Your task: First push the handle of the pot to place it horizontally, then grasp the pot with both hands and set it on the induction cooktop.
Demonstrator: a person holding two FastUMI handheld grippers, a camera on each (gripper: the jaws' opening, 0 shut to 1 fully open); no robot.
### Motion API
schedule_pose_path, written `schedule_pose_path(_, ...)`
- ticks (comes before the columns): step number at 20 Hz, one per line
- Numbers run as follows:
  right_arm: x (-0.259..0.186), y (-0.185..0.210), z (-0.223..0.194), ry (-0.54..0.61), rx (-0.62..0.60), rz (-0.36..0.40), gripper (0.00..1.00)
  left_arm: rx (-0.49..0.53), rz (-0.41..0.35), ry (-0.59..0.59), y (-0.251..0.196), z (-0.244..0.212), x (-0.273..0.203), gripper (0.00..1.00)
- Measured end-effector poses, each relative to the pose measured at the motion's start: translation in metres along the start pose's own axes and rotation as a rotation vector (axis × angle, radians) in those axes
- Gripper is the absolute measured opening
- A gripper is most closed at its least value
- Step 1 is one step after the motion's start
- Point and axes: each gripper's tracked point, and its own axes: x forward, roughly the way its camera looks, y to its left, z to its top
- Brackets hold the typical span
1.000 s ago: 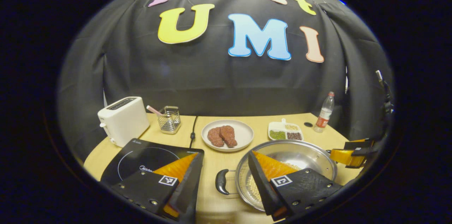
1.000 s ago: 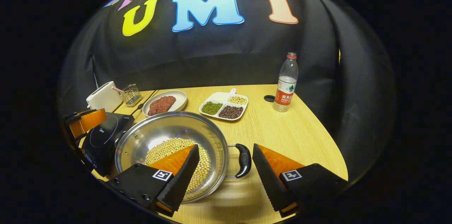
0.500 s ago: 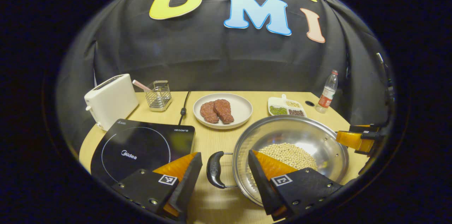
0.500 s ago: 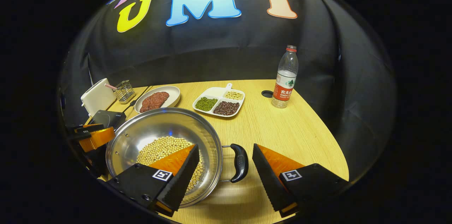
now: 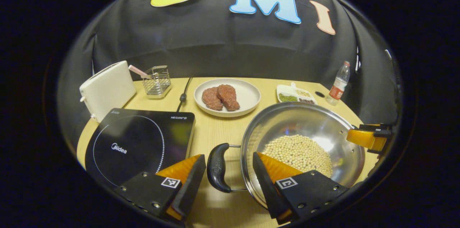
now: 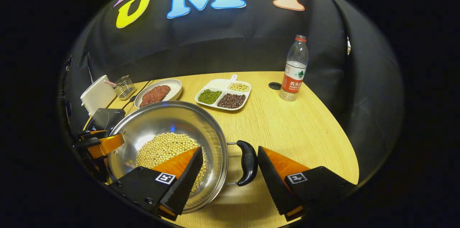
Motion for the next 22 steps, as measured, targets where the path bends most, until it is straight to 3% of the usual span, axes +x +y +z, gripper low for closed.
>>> schedule_pose_path(4,0.006,-0.004,-0.007,0.023,-0.016,-0.016,0.95,-0.018,0.014,0.016,0.005,-0.007,0.005,0.81)
schedule_pose_path(7,0.01,-0.01,-0.01,0.037,-0.025,-0.043,0.9,-0.013,0.017,0.014,0.005,-0.004,0.005,0.77)
schedule_pose_path(8,0.01,-0.012,-0.01,0.041,-0.025,-0.048,0.75,-0.008,0.02,0.014,0.005,-0.004,0.007,0.81)
schedule_pose_path(9,0.01,-0.011,-0.01,0.04,-0.019,-0.045,0.7,-0.003,0.02,0.013,0.005,-0.002,0.006,0.77)
schedule_pose_path(12,0.009,-0.011,-0.01,0.04,-0.027,-0.035,0.67,-0.005,0.005,0.014,0.001,-0.003,0.008,0.81)
schedule_pose_path(13,0.01,-0.01,-0.01,0.038,-0.03,-0.029,0.67,-0.011,0.003,0.017,-0.001,-0.003,0.009,0.74)
schedule_pose_path(14,0.009,-0.009,-0.011,0.041,-0.032,-0.021,0.61,-0.01,0.006,0.024,-0.001,-0.006,0.009,0.67)
schedule_pose_path(18,0.01,-0.008,-0.012,0.071,-0.006,-0.002,0.52,-0.015,0.006,0.039,-0.001,-0.008,0.01,0.6)
schedule_pose_path(19,0.009,-0.007,-0.011,0.071,-0.008,0.002,0.55,-0.019,0.009,0.04,-0.001,-0.008,0.011,0.62)
schedule_pose_path(20,0.01,-0.007,-0.01,0.063,-0.018,0.004,0.48,-0.017,0.01,0.04,-0.001,-0.007,0.009,0.61)
schedule_pose_path(22,0.01,-0.006,-0.008,0.043,-0.028,-0.009,0.45,-0.019,0.019,0.018,-0.001,-0.002,0.008,0.59)
